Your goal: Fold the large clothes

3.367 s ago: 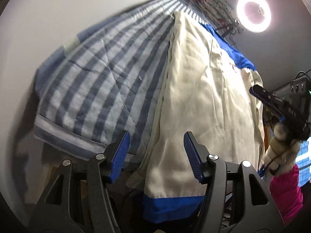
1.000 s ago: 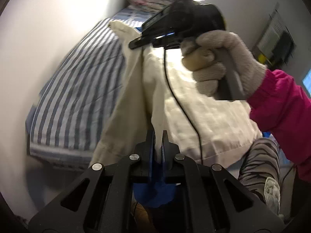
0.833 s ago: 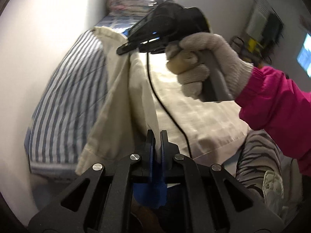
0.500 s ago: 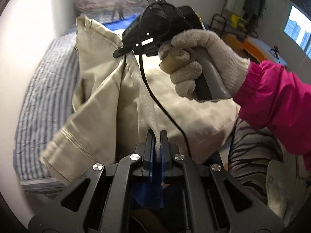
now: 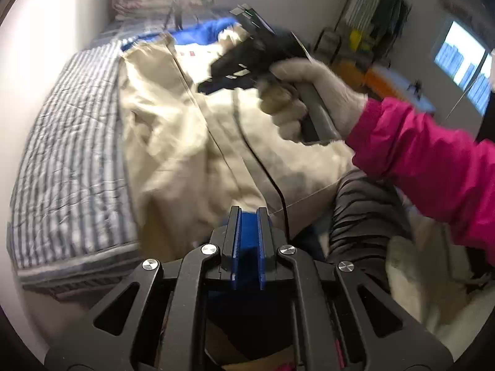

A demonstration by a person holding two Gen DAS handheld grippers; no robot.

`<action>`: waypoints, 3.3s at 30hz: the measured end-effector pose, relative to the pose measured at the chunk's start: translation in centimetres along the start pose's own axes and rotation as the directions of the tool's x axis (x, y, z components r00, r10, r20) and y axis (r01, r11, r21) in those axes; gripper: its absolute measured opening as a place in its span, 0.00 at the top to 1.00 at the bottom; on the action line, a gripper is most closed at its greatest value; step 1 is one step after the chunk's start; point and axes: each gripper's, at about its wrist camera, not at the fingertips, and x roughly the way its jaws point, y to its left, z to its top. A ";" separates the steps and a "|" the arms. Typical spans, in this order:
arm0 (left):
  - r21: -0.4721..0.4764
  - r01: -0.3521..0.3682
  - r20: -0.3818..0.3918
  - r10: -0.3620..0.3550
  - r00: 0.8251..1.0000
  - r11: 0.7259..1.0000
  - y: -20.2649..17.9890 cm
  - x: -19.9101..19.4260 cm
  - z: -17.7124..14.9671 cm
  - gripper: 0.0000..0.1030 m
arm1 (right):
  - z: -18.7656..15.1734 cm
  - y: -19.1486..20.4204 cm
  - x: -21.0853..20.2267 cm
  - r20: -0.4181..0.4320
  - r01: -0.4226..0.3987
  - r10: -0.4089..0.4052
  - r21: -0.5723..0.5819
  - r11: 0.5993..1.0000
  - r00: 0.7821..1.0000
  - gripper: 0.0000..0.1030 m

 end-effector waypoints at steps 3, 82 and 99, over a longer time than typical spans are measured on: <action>-0.073 0.002 0.050 0.001 0.999 0.997 2.5 -2.6 -0.1 0.95 | -0.2 1.1 -2.6 0.044 -0.016 0.019 -0.070 0.997 0.999 0.90; -0.147 0.036 0.039 -0.031 0.999 0.989 8.7 -0.3 -4.0 0.94 | -17.8 9.0 -6.6 -0.288 -0.031 -0.030 -0.202 0.979 0.957 0.88; 0.129 0.132 -0.169 -0.109 0.980 0.983 2.0 9.8 -0.5 0.95 | 0.4 6.9 -6.4 0.091 0.066 -0.043 -0.273 0.960 0.995 0.53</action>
